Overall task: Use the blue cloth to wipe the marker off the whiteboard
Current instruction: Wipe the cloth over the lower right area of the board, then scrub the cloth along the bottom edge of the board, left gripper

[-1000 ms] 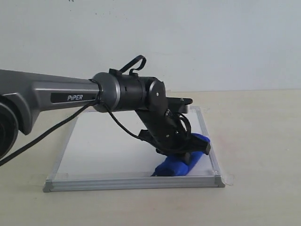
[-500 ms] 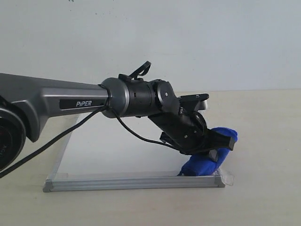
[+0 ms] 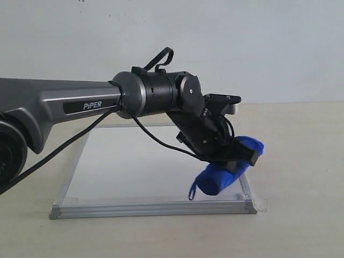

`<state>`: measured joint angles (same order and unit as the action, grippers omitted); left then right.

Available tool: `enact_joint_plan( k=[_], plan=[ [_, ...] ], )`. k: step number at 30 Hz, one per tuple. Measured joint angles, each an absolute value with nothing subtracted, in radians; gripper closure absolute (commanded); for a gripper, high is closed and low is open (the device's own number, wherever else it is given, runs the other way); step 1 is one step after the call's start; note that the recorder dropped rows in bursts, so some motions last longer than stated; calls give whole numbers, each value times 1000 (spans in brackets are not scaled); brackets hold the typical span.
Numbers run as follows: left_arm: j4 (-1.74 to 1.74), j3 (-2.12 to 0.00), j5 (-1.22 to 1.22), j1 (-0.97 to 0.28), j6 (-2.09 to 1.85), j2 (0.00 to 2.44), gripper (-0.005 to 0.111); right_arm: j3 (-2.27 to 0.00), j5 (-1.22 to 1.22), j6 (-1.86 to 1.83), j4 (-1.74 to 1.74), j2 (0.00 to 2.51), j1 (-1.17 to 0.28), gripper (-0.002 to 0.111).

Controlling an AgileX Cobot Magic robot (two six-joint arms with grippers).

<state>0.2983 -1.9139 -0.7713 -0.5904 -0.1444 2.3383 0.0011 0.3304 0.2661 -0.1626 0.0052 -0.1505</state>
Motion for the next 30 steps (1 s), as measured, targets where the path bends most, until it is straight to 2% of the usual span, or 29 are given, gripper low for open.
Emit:
enact_joint_plan(
  k=[9, 18, 23, 30],
  plan=[
    [-127, -1948, -881, -590, 41, 2338, 103, 1, 330, 266, -163, 5, -151, 107],
    [-138, -1949, -903, -633, 29, 2338, 103, 1, 330, 266, -163, 5, -151, 107],
    [-138, -1949, -985, -675, -109, 2341, 103, 1, 330, 266, -163, 5, -151, 107],
    [-135, -1949, -1041, -673, -371, 2356, 103, 1, 330, 266, -163, 5, -151, 107]
  ],
)
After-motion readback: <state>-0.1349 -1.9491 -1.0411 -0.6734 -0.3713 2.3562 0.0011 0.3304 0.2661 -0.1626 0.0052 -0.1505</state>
